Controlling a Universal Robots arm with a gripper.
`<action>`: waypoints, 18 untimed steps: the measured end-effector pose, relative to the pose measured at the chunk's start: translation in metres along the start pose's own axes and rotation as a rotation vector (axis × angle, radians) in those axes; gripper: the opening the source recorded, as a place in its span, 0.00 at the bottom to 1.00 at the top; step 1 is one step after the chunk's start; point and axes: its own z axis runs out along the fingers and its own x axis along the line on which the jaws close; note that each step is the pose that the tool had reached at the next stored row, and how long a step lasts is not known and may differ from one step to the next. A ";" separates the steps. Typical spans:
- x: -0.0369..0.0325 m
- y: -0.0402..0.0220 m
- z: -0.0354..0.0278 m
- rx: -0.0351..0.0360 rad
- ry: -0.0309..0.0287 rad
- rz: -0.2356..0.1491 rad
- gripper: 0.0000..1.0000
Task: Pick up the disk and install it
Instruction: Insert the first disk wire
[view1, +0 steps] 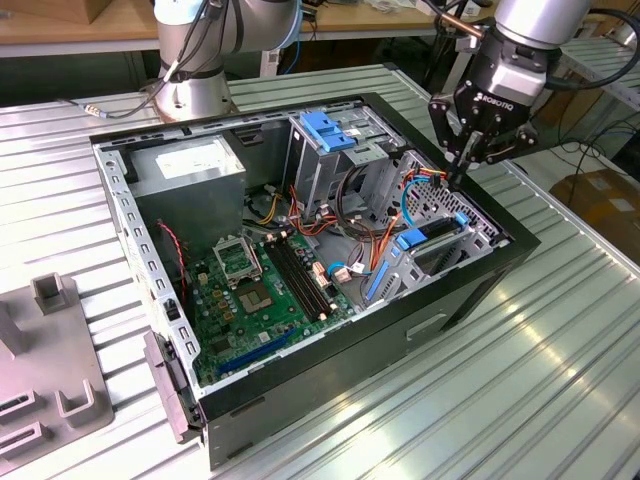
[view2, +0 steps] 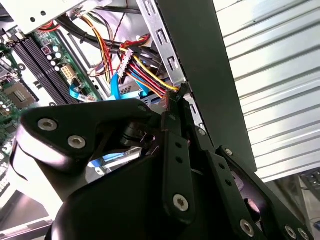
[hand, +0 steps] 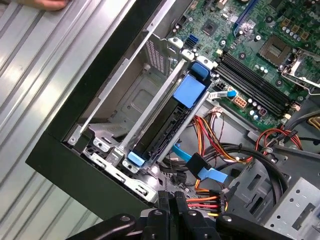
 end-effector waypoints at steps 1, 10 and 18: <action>0.0000 0.0000 0.0000 -0.0003 -0.0001 0.006 0.16; -0.0008 0.0011 -0.0001 -0.0028 -0.0005 0.063 0.16; -0.0009 0.0013 0.0000 -0.0029 -0.0005 0.068 0.16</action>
